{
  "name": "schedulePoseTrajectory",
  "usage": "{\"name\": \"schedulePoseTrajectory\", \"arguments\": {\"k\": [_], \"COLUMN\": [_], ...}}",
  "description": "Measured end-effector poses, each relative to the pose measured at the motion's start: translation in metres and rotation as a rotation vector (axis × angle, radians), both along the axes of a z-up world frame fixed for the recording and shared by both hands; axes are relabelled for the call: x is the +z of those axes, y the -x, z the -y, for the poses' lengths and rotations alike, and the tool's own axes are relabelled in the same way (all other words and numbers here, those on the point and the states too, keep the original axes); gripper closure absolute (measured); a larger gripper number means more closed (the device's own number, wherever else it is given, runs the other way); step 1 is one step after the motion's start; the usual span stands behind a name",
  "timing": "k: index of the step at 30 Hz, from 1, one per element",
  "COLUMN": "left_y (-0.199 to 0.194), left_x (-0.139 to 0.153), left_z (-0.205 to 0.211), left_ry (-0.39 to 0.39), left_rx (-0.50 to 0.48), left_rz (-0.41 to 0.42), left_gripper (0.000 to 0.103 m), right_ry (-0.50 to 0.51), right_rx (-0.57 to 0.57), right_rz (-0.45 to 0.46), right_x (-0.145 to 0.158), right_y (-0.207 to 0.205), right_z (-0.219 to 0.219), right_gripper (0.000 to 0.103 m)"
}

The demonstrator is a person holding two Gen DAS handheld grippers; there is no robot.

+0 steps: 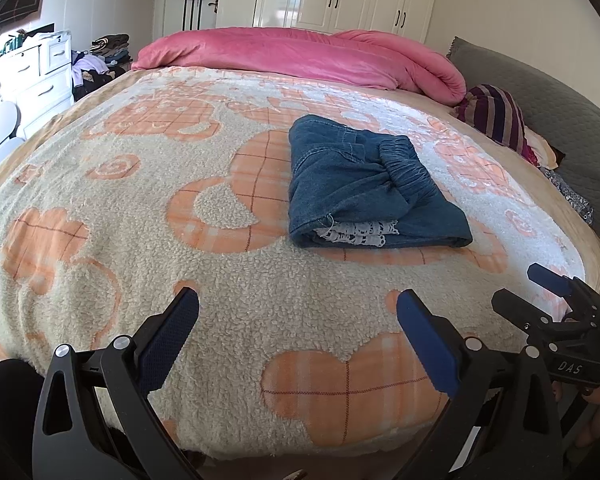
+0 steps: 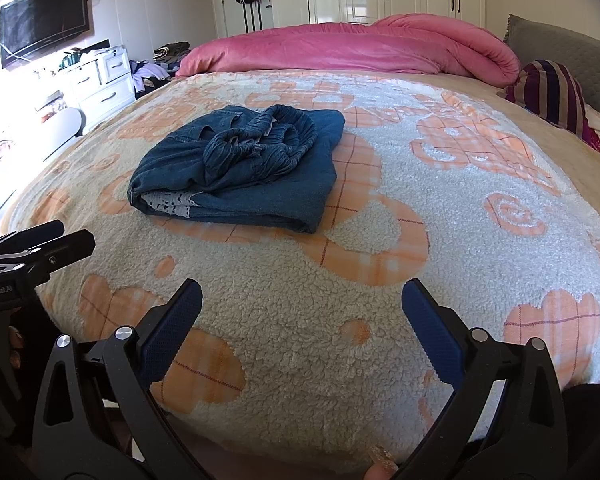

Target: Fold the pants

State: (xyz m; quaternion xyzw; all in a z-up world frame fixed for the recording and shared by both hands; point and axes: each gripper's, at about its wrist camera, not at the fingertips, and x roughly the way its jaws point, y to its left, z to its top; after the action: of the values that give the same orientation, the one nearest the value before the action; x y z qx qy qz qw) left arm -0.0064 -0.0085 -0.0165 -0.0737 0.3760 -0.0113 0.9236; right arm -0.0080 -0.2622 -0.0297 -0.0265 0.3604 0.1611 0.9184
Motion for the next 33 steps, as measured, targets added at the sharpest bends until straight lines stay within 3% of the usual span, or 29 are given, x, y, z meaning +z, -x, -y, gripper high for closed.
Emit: {"name": "schedulePoseTrajectory", "arguments": {"k": [27,33], "left_y": [-0.0029,-0.0091], "left_x": [0.0000,-0.0027], "left_z": [0.0014,-0.0012], "left_ry": [0.003,-0.041], "left_rx": [-0.009,0.018], "left_rz": [-0.008,-0.032], "left_gripper": [0.004,0.004], "right_ry": [0.014,0.024], "right_rx": [-0.016,-0.037], "right_rz": [-0.010,-0.005], "right_x": [-0.0043,-0.0038], "right_y": [-0.0027,-0.0079], "right_z": [0.0022,0.0071], "right_gripper": [0.009,0.009]}}
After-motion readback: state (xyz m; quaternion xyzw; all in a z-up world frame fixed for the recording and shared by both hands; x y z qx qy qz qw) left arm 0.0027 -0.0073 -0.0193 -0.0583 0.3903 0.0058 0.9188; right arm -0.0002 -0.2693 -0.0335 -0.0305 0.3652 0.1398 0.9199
